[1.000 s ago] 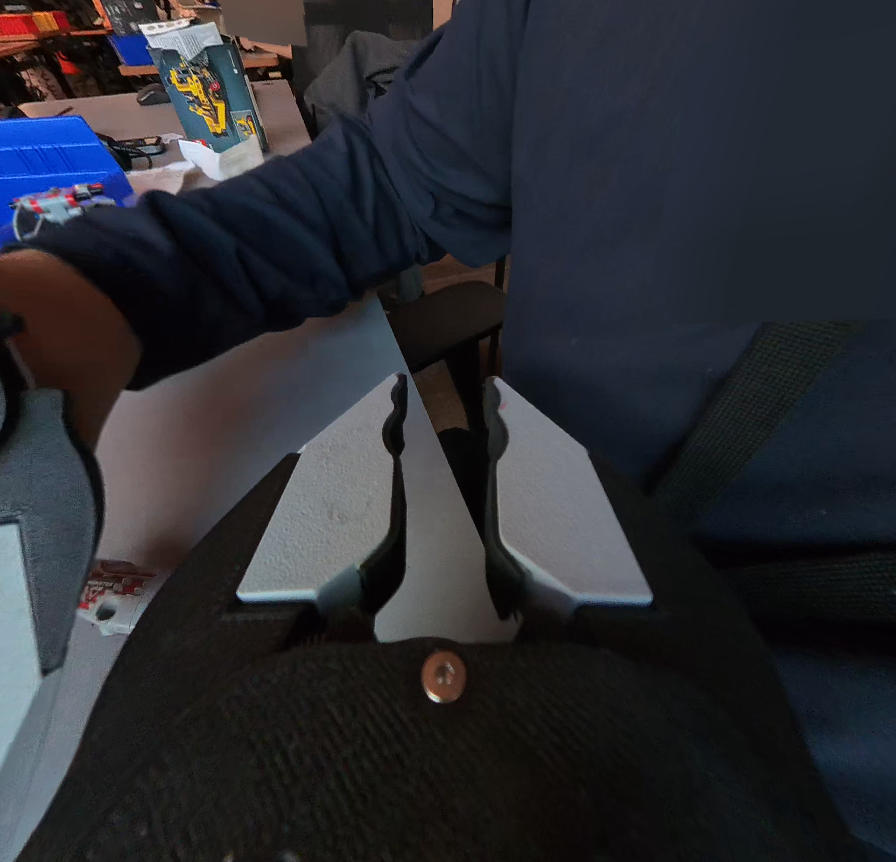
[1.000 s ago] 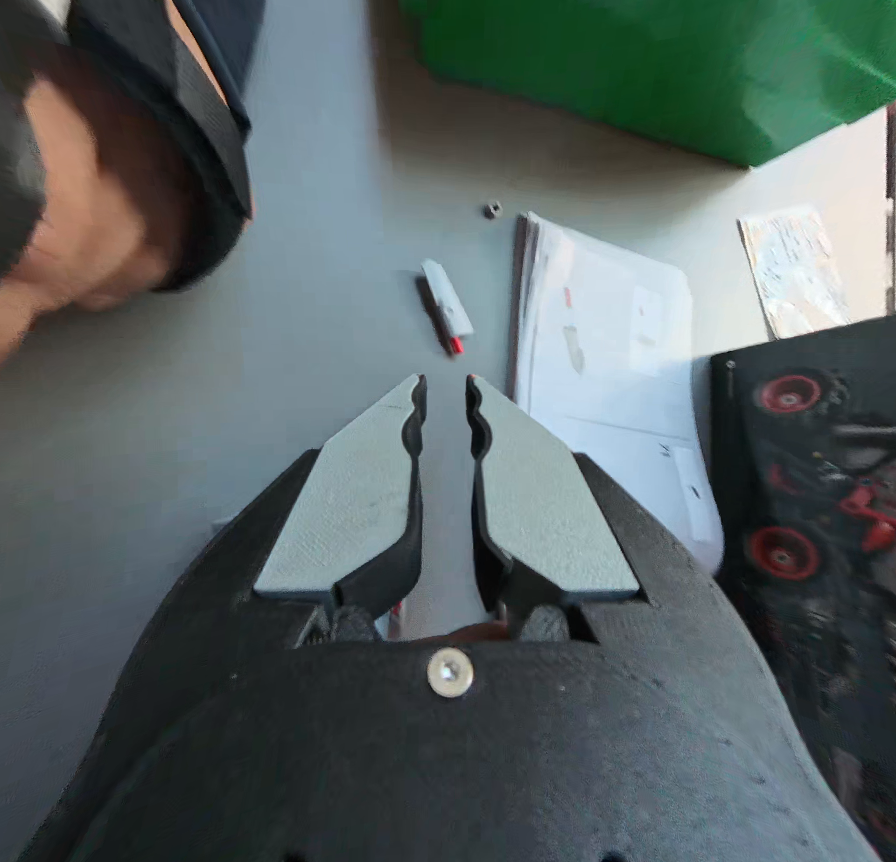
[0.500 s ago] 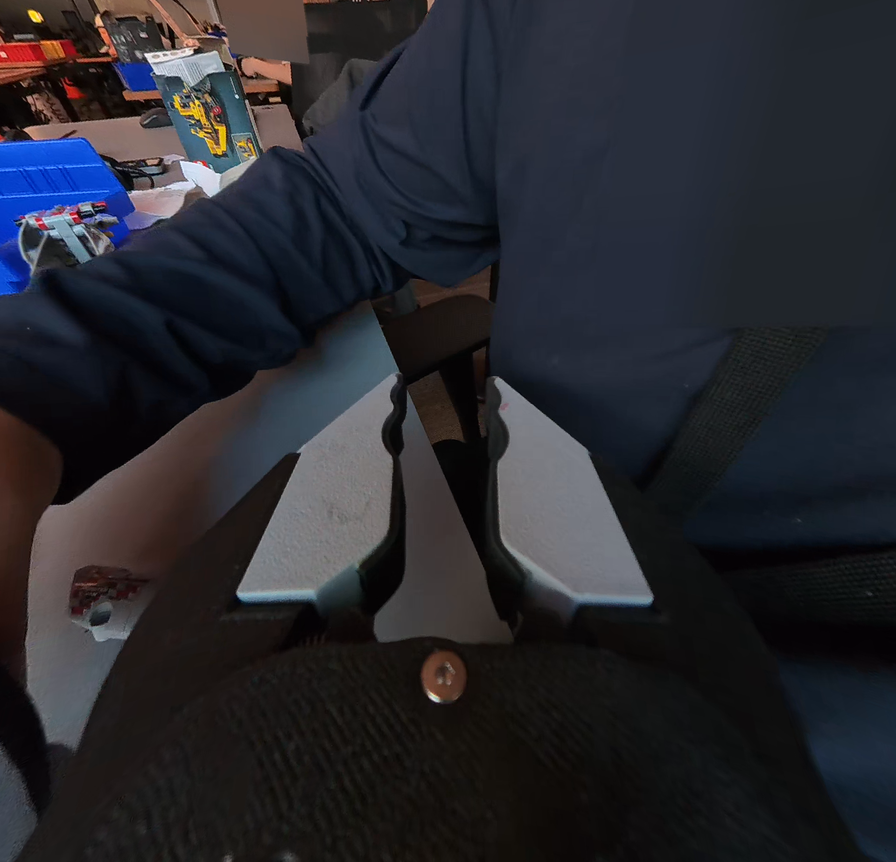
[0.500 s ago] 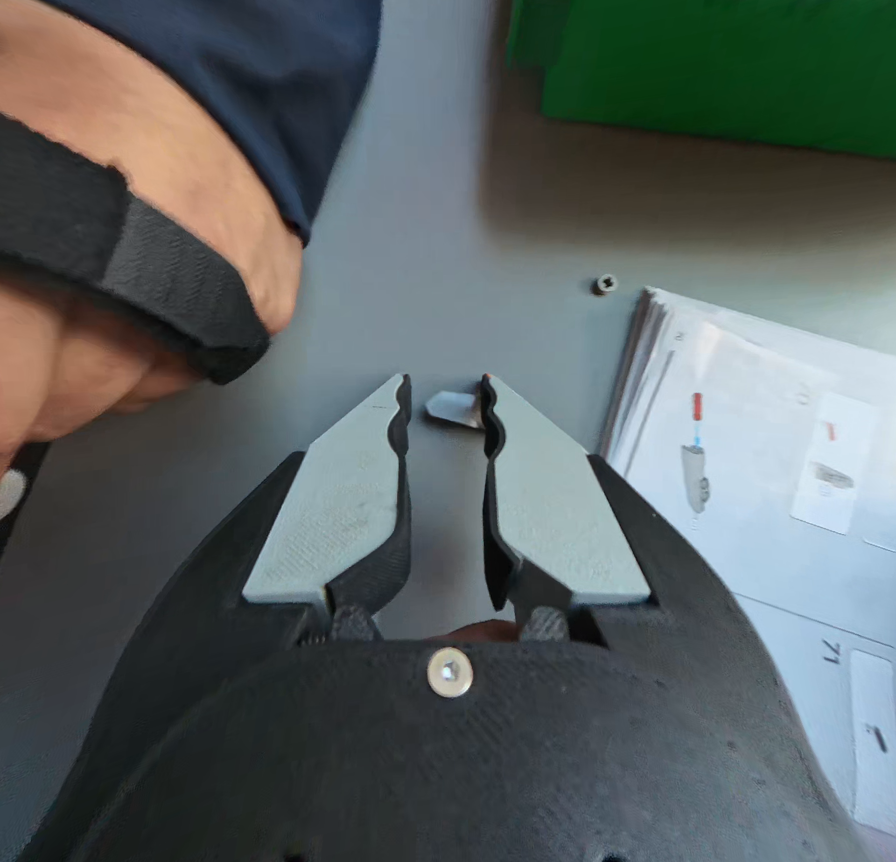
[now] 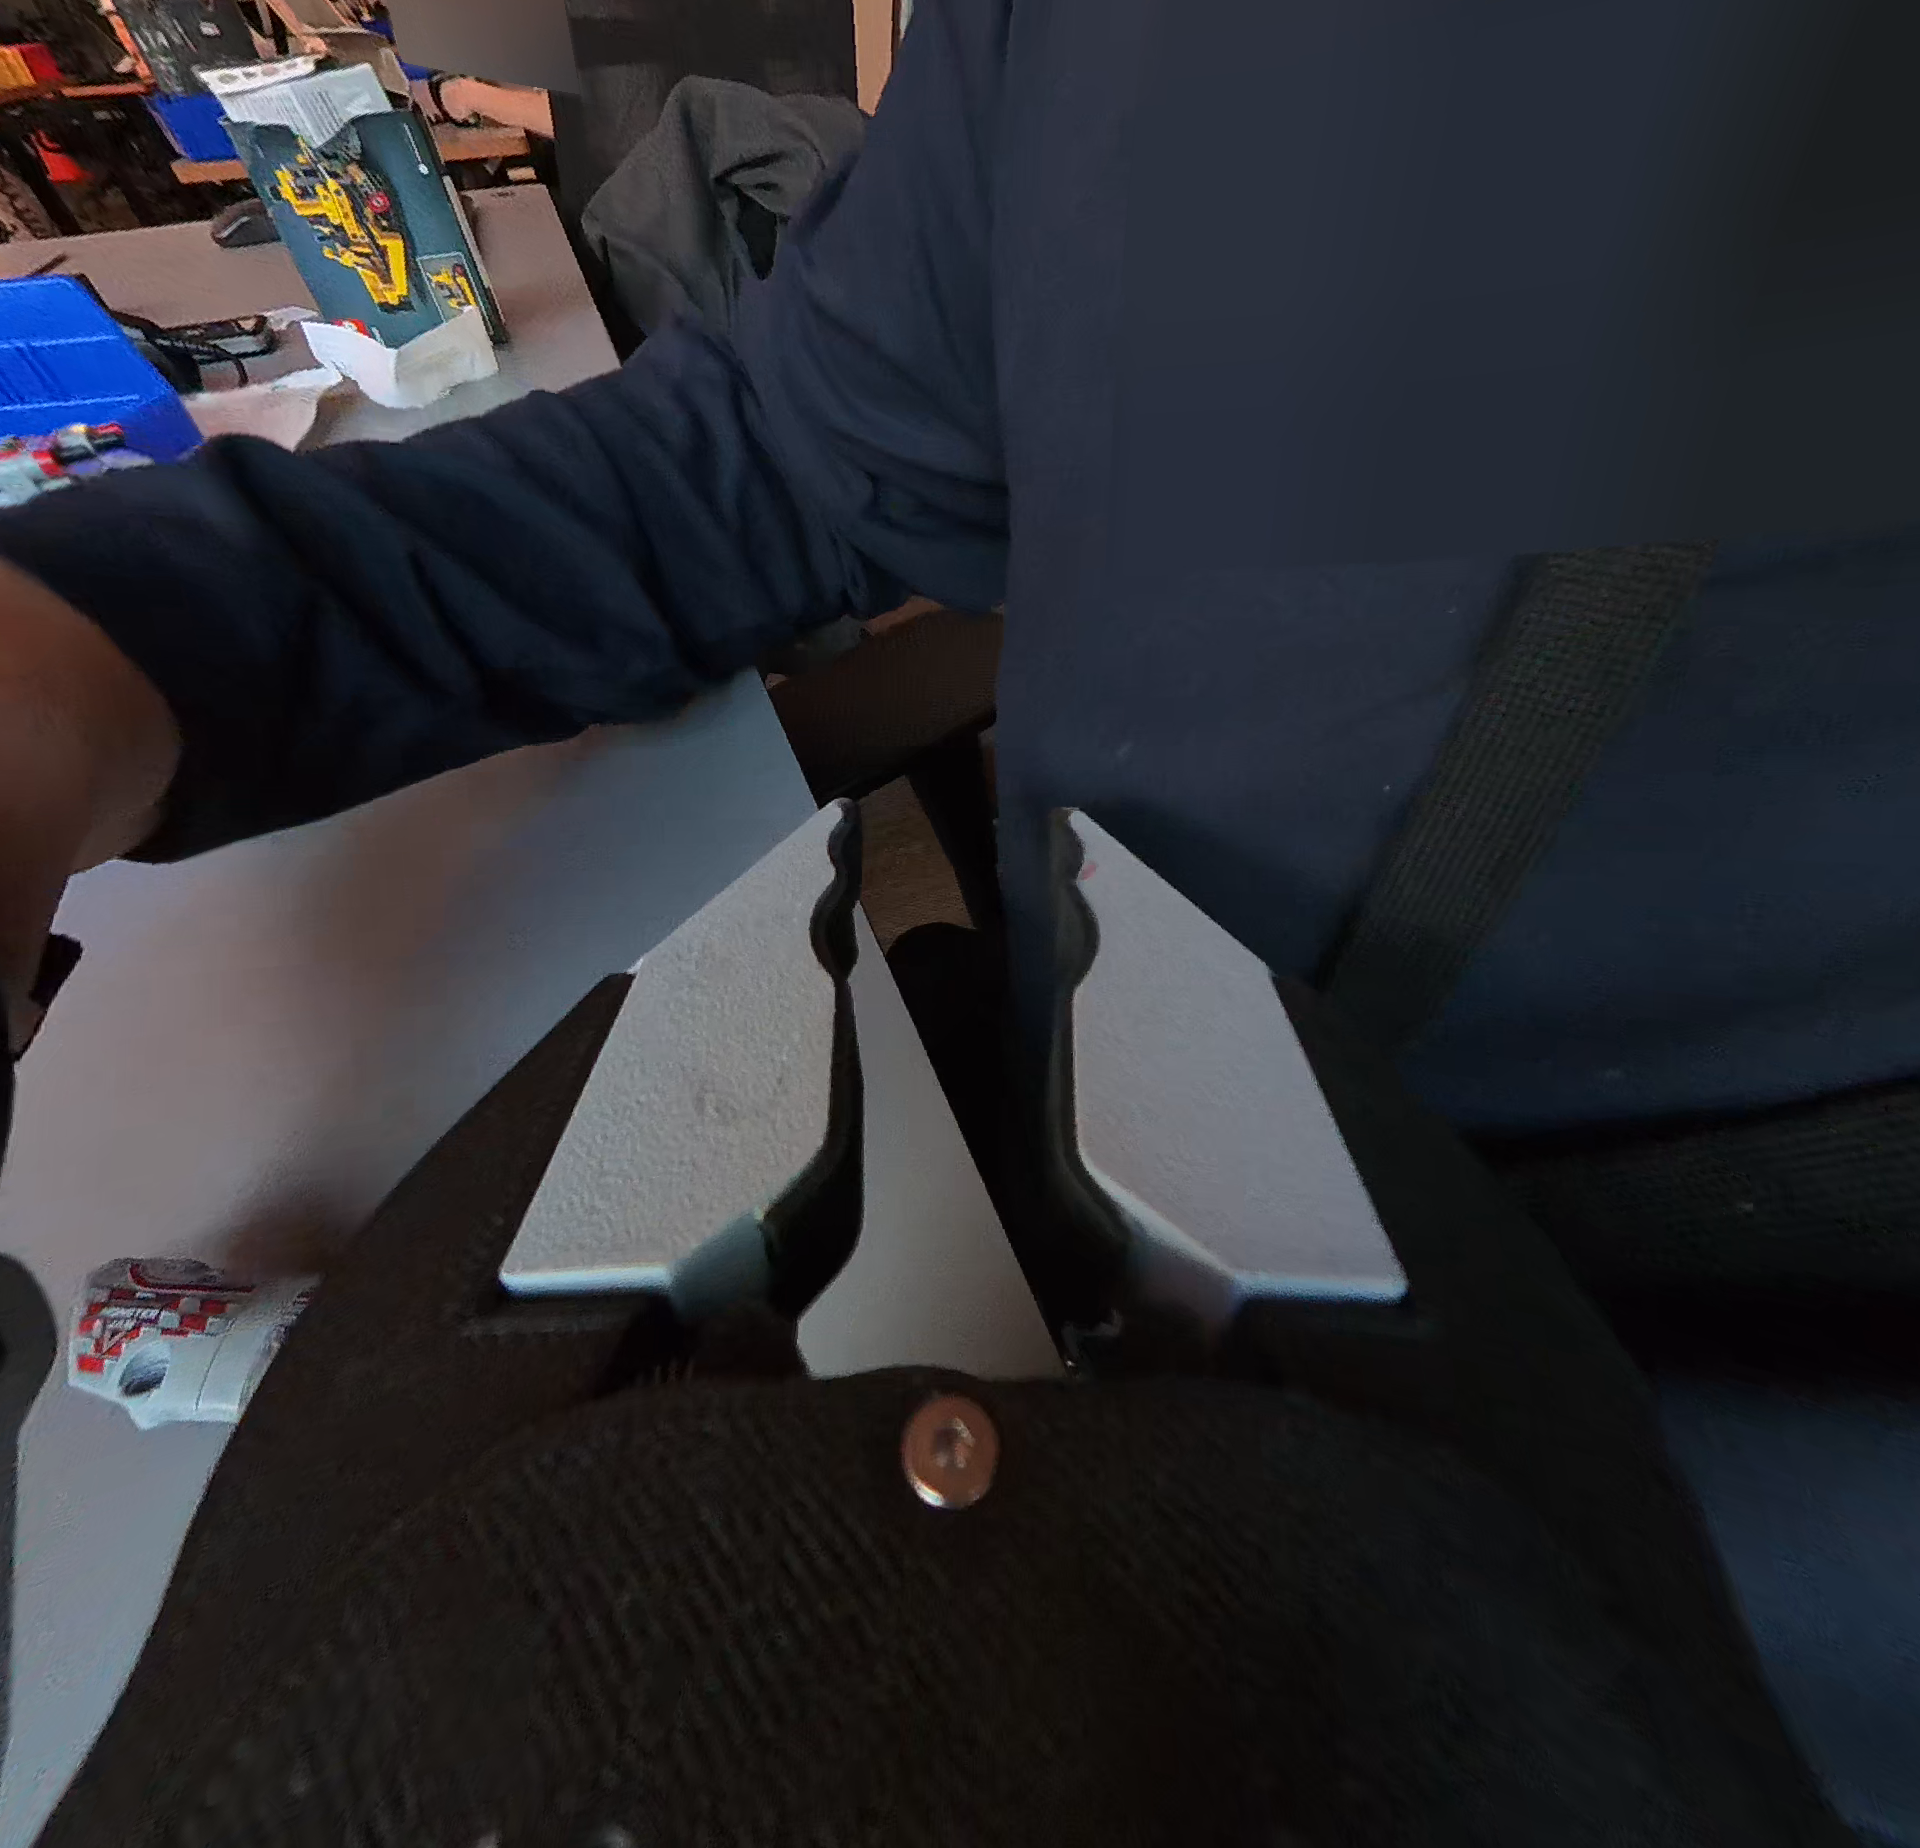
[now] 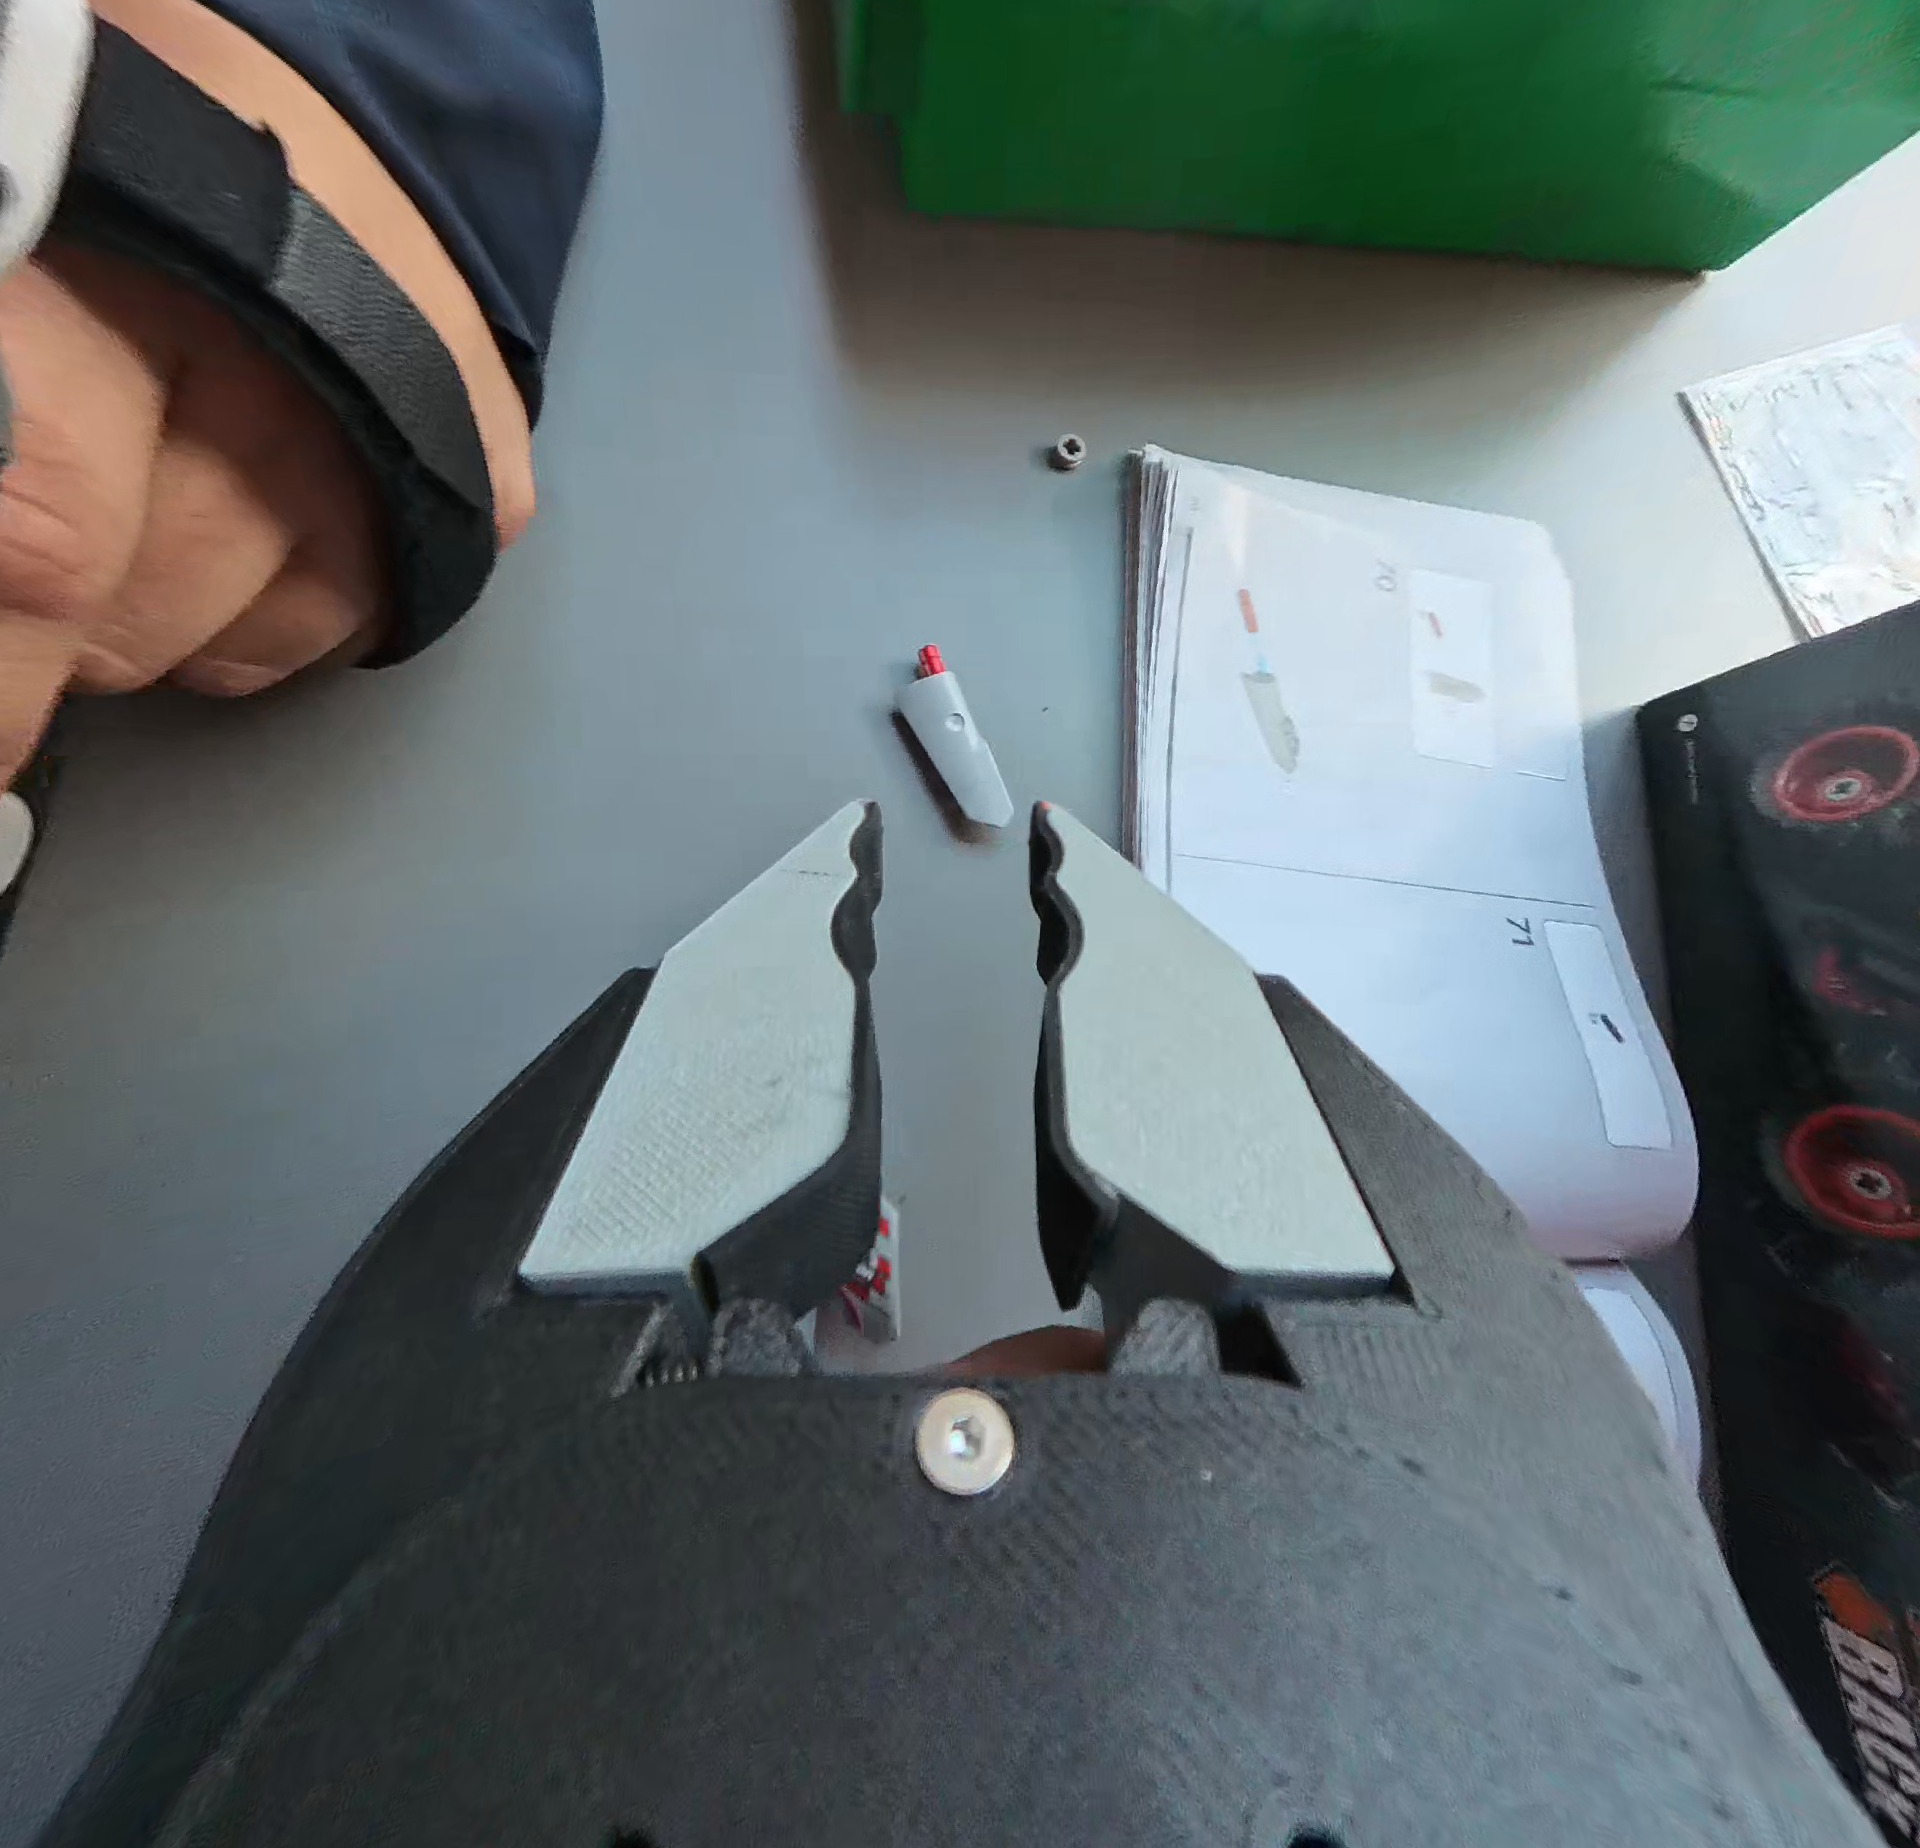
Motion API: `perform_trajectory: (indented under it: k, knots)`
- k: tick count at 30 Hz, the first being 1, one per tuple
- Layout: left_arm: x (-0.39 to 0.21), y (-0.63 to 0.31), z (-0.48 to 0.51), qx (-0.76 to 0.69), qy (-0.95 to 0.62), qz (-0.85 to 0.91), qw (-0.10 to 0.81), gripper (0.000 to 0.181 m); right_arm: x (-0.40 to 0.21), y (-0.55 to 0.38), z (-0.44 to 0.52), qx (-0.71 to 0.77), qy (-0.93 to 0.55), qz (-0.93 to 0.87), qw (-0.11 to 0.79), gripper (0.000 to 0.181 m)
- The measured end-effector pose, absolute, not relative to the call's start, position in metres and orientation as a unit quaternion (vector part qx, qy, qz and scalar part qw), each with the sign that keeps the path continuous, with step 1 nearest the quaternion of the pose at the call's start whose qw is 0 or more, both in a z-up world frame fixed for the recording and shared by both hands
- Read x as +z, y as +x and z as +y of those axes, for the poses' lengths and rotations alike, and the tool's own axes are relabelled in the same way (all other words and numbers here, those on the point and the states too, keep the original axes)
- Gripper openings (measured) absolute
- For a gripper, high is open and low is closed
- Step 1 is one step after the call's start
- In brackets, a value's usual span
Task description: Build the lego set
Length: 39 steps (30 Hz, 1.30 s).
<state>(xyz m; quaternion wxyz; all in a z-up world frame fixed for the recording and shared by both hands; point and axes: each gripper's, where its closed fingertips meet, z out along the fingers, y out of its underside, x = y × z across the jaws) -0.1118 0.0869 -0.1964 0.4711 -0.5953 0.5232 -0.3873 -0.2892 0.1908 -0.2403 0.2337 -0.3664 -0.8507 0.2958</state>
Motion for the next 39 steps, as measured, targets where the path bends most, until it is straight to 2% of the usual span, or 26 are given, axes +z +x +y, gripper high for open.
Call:
perform_trajectory:
  k: [7,10,11,20,27,34,39]
  knots:
    - [-0.194,-0.113,0.088,-0.399,-0.595,0.514,0.471,0.033,-0.263,-0.307,0.18,0.287,-0.352,-0.871,0.186,0.027]
    - [-0.193,-0.114,0.088,-0.399,-0.594,0.514,0.472,0.033,-0.271,-0.304,0.172,0.288,-0.343,-0.879,0.165,0.01]
    - [-0.193,-0.114,0.088,-0.399,-0.594,0.513,0.474,0.033,-0.271,-0.302,0.17,0.291,-0.341,-0.879,0.164,0.01]
    - [-0.192,-0.117,0.092,-0.401,-0.599,0.503,0.476,0.033,-0.242,-0.274,0.202,0.303,-0.376,-0.842,0.24,0.01]
    - [-0.189,-0.121,0.101,-0.415,-0.609,0.481,0.475,0.033,-0.239,-0.231,0.252,0.237,-0.436,-0.813,0.305,0.01]
    - [-0.192,-0.131,0.117,-0.36,-0.619,0.485,0.502,0.032,-0.243,-0.181,0.244,0.226,-0.403,-0.839,0.286,0.01]
    - [-0.181,-0.142,0.128,-0.39,-0.626,0.446,0.506,0.032,-0.247,-0.176,0.242,0.204,-0.386,-0.852,0.289,0.01]
